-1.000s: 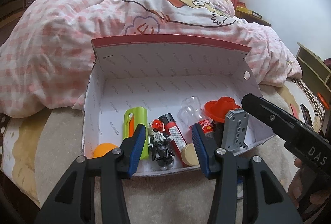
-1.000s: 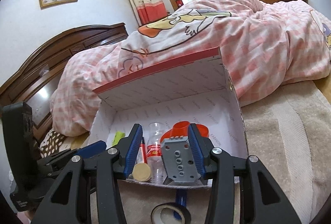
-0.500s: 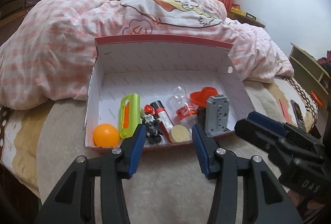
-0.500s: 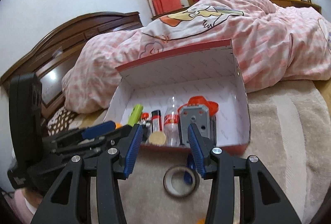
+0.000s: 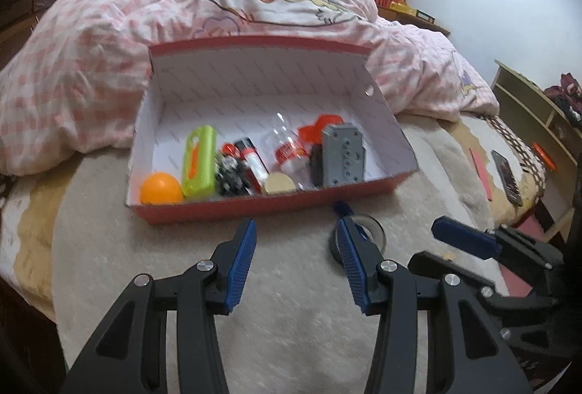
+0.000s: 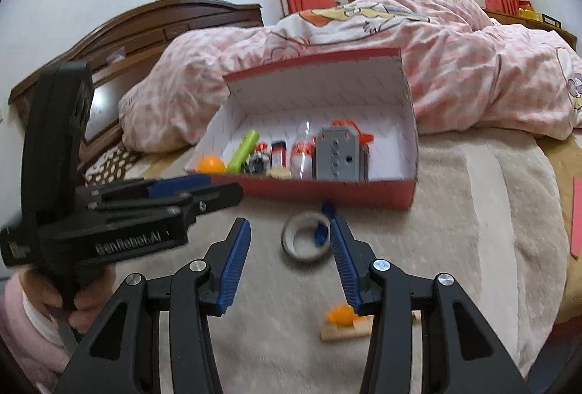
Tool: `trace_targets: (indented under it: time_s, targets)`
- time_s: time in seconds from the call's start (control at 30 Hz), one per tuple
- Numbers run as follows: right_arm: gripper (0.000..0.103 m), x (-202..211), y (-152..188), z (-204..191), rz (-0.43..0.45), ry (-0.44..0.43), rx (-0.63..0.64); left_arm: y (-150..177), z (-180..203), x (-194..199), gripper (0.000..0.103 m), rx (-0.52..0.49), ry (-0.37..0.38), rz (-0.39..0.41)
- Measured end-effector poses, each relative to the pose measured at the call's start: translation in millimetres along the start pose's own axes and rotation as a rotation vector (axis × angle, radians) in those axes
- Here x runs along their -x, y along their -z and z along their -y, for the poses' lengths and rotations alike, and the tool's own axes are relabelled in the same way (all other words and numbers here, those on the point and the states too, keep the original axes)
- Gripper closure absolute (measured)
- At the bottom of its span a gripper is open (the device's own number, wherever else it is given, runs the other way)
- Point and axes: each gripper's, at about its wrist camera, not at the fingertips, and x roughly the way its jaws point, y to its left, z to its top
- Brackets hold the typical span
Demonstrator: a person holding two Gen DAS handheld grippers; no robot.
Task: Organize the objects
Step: 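Withdraw both tools from the box toward the tape roll and wooden strip, then grasp the black tape roll with the left tool while the right tool grasps the wooden strip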
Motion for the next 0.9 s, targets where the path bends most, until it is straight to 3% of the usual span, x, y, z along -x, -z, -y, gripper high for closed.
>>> trace_targets:
  time_s: [0.33,0.47,0.53,0.67,0.9]
  targets:
    - [0.056,8,31,11,-0.067,0.061,0.047,11,26,-19,0.057,-0.059,0.064,-0.069]
    - [0.056,9,36,15,-0.067,0.072,0.046,13,33,-33,0.052,-0.053,0.099,-0.117]
    - [0.056,10,36,17,-0.062,0.073,0.04,13,35,-38,0.05,-0.057,0.094,-0.123]
    - [0.045,8,37,18,-0.067,0.068,0.035,12,40,-45,0.043,-0.076,0.071,-0.128]
    - [0.044,-1,41,20,-0.107,0.063,0.034,12,54,-61,0.04,-0.142,0.016,-0.14]
